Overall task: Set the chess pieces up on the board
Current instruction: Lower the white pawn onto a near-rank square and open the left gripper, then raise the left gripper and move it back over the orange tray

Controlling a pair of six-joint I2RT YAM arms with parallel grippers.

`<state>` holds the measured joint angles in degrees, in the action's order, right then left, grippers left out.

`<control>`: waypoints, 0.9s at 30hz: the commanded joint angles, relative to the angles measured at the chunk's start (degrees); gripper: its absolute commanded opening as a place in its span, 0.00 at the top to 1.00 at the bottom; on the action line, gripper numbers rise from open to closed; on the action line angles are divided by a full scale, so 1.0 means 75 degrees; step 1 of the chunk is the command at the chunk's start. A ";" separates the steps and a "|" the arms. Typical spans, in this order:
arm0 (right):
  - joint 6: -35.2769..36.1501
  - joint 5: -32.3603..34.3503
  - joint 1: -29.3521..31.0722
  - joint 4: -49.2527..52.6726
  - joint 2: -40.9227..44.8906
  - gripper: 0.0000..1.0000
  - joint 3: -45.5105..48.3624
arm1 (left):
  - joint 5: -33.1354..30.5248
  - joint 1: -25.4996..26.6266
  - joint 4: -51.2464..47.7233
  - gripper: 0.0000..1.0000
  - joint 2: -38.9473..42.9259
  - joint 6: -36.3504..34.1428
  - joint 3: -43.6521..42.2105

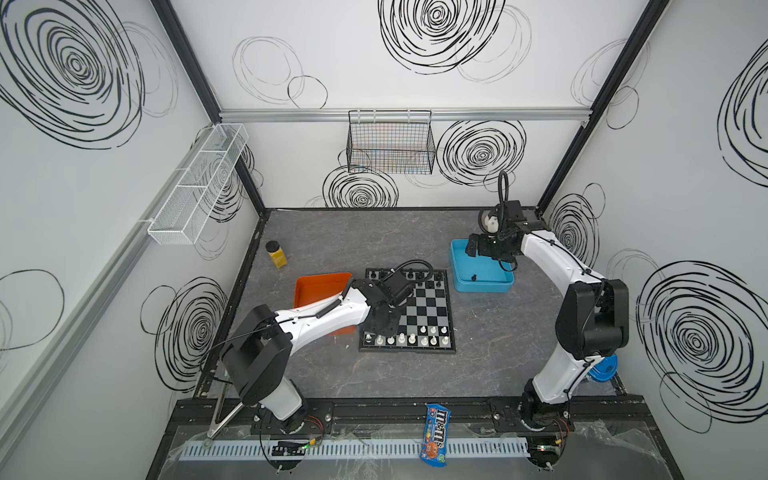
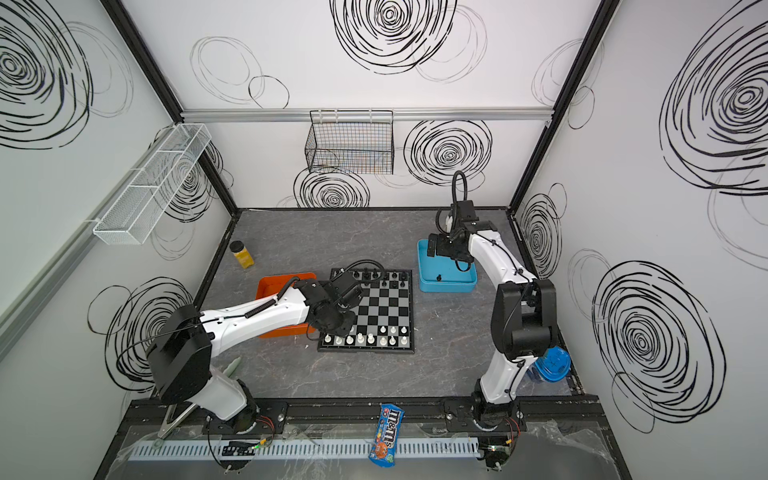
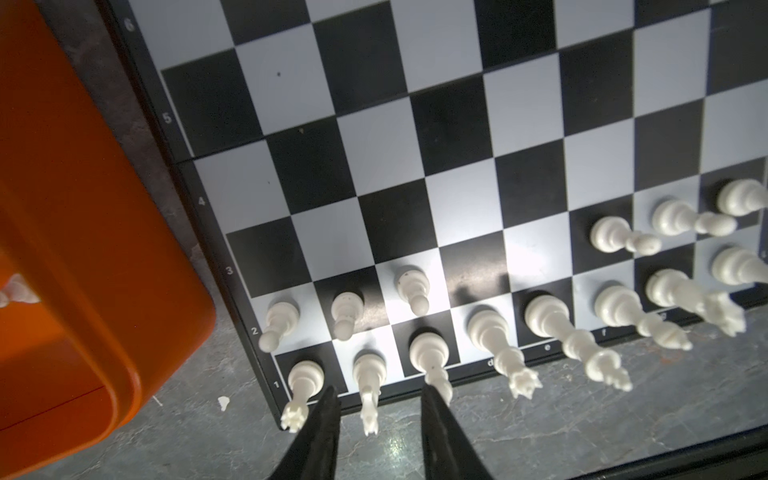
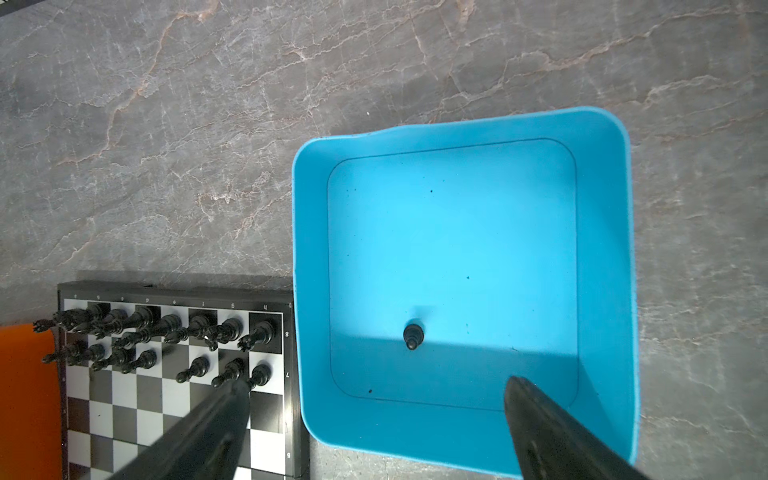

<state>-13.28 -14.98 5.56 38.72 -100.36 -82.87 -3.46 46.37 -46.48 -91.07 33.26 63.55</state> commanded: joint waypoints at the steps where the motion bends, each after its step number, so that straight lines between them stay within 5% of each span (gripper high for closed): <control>1: -0.0004 -0.0006 -0.0030 -0.0118 0.0381 0.00 0.0132 | -0.0319 -0.0229 -0.0426 0.59 0.0322 -0.0058 0.0307; 27: -0.0058 0.0072 -0.0038 -0.0091 0.0349 0.00 0.0104 | -0.0417 -0.2565 -0.0415 0.44 0.0856 -0.1098 0.0341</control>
<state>-13.32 -15.42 5.54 38.44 -99.26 -82.30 -5.67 29.02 -49.54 -86.65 26.68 66.96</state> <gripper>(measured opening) 0.999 0.558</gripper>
